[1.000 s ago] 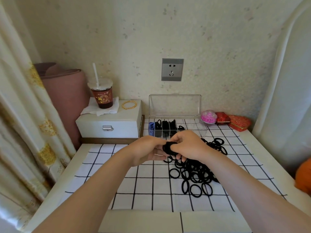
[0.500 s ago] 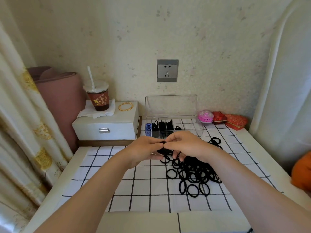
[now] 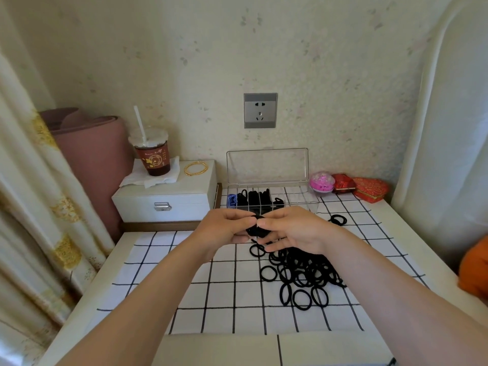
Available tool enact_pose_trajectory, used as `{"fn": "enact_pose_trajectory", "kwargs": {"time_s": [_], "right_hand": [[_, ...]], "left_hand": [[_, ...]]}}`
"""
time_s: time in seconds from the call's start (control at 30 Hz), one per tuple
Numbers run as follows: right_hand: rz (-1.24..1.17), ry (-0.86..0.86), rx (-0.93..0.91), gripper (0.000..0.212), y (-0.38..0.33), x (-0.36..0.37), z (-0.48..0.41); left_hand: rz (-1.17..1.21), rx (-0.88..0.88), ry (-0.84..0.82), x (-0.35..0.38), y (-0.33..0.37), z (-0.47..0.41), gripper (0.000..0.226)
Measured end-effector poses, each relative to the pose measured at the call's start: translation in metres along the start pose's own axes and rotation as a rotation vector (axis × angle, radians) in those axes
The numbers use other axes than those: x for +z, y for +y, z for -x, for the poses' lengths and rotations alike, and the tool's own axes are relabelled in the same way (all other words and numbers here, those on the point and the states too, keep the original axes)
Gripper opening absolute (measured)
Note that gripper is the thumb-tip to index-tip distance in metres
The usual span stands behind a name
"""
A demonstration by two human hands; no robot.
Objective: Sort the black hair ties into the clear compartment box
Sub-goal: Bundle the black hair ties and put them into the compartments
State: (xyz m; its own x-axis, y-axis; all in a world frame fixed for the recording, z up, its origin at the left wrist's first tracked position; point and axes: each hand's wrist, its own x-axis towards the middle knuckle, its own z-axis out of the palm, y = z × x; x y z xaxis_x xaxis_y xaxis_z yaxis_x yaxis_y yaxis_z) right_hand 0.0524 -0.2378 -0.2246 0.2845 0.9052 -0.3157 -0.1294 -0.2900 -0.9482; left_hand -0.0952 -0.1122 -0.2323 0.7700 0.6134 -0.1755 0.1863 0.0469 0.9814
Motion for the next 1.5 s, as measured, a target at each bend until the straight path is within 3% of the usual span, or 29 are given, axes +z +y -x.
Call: {"fn": "enact_pose_trajectory", "kwargs": {"time_s": [0.2, 0.27, 0.43, 0.63, 0.73, 1.0, 1.23, 1.33, 1.4, 1.5], "right_hand": [[-0.095, 0.015, -0.021, 0.025, 0.000, -0.001, -0.004], [-0.125, 0.065, -0.044, 0.020, -0.001, -0.004, -0.006], [-0.097, 0.235, -0.090, 0.028, -0.010, -0.017, -0.013], [0.189, 0.578, -0.165, 0.017, -0.024, -0.047, -0.046], [0.389, 0.630, -0.222, 0.005, -0.025, -0.055, -0.065], [0.916, 0.738, -0.208, 0.014, -0.019, -0.061, -0.108], [1.434, 0.788, -0.131, 0.021, -0.012, -0.060, -0.130], [1.474, 0.704, -0.032, 0.027, -0.010, -0.060, -0.134], [1.465, 0.552, 0.008, 0.029, -0.015, -0.066, -0.133], [1.297, 0.358, 0.019, 0.037, -0.026, -0.074, -0.121]], "left_hand": [[-0.002, 0.001, 0.053, 0.005, 0.001, -0.007, 0.016], [0.020, -0.016, 0.023, 0.006, 0.003, -0.011, 0.017], [-0.115, 0.097, 0.015, 0.012, 0.019, -0.030, 0.021], [-0.577, 0.299, 0.117, 0.019, 0.026, -0.072, 0.024], [-0.702, 0.354, 0.088, 0.017, 0.019, -0.094, 0.030], [-0.834, 0.371, -0.021, 0.014, -0.002, -0.133, 0.056], [-1.008, 0.426, 0.008, 0.018, -0.009, -0.134, 0.069], [-1.058, 0.448, 0.004, 0.019, -0.011, -0.134, 0.068], [-1.111, 0.465, 0.008, 0.020, -0.013, -0.133, 0.066], [-1.195, 0.451, 0.007, 0.022, -0.015, -0.134, 0.065]]}}
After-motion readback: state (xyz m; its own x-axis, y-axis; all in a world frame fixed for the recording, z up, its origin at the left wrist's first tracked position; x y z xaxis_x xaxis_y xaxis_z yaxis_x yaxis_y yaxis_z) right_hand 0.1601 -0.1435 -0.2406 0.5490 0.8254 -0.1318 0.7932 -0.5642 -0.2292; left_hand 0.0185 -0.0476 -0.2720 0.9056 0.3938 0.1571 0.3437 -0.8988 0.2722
